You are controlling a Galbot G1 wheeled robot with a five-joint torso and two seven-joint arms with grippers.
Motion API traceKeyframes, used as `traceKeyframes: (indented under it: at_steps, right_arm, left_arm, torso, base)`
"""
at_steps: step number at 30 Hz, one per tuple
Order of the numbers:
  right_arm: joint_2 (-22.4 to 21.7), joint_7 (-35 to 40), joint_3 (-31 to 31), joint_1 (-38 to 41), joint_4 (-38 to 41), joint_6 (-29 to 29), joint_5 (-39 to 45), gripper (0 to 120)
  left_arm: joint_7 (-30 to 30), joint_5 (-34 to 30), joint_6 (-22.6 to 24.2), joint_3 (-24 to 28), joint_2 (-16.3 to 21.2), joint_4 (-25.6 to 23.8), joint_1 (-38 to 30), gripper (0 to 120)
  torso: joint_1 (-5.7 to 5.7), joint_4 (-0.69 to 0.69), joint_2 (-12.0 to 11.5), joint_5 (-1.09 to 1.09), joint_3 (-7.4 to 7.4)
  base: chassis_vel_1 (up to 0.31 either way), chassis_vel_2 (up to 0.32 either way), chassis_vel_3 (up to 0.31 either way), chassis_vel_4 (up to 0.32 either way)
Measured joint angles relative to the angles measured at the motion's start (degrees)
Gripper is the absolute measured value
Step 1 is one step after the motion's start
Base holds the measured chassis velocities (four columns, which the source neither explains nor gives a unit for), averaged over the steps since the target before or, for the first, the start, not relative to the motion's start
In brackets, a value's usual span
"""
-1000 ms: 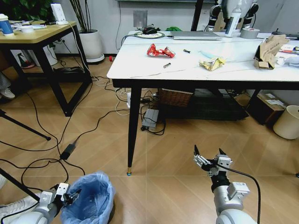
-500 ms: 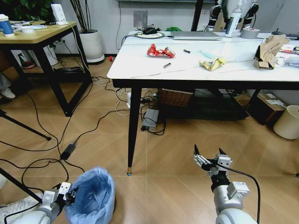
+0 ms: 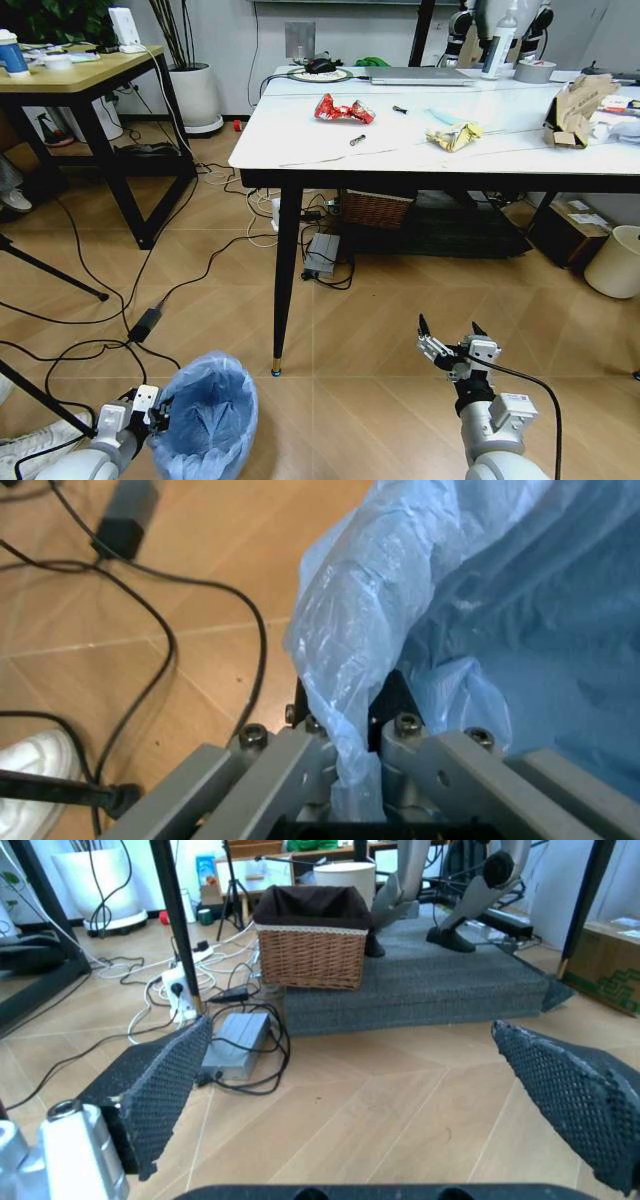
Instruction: Pick up the trash bin and place the trash from the table into it.
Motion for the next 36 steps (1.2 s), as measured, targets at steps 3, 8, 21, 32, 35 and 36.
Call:
traceKeyframes:
  at_steps: [3,8,21,32,35,36]
  right_arm:
    - [0.0,0.0,0.0,-0.1,0.0,0.0,0.0,100]
    - [0.0,0.1,0.2,-0.1,0.0,0.0,-0.1,100]
    - [0.0,0.1,0.3,-0.8,0.9,-0.2,-0.5,100]
    - [-0.3,0.1,0.5,-0.9,0.9,-0.3,-0.5,100]
    - [-0.3,0.1,0.5,-0.7,0.7,-0.4,-0.4,100]
    - [-0.3,0.1,0.5,-0.7,0.7,-0.4,-0.4,100]
  left_arm:
    - [-1.0,-1.2,0.7,-0.4,0.0,-1.8,0.7,0]
    - [-5.2,-7.1,4.5,-0.9,0.3,-8.6,2.5,0]
    - [-14.8,-11.9,8.7,0.1,1.0,-21.1,2.7,0]
    - [-29.7,-21.3,11.1,6.6,2.9,-30.2,-1.2,0]
    - [-32.8,-23.7,11.1,9.7,3.2,-30.4,-2.5,0]
    - [-32.8,-23.7,11.1,9.7,3.2,-30.4,-2.5,0]
  torso:
    - [0.00,-0.01,0.0,0.01,0.00]
    - [0.00,0.00,0.0,0.01,0.00]
    - [0.00,0.00,0.0,0.02,0.00]
    - [0.00,0.00,0.0,0.02,-0.01]
    - [0.00,0.00,0.0,-0.01,0.00]
    - [0.00,0.00,0.0,-0.01,0.00]
  base:
    - [0.000,0.000,0.000,0.000]
    - [0.000,0.000,0.000,0.000]
    - [0.000,0.000,0.000,0.000]
    - [0.000,0.000,0.000,0.000]
    - [0.000,0.000,0.000,0.000]
    - [0.000,0.000,0.000,0.000]
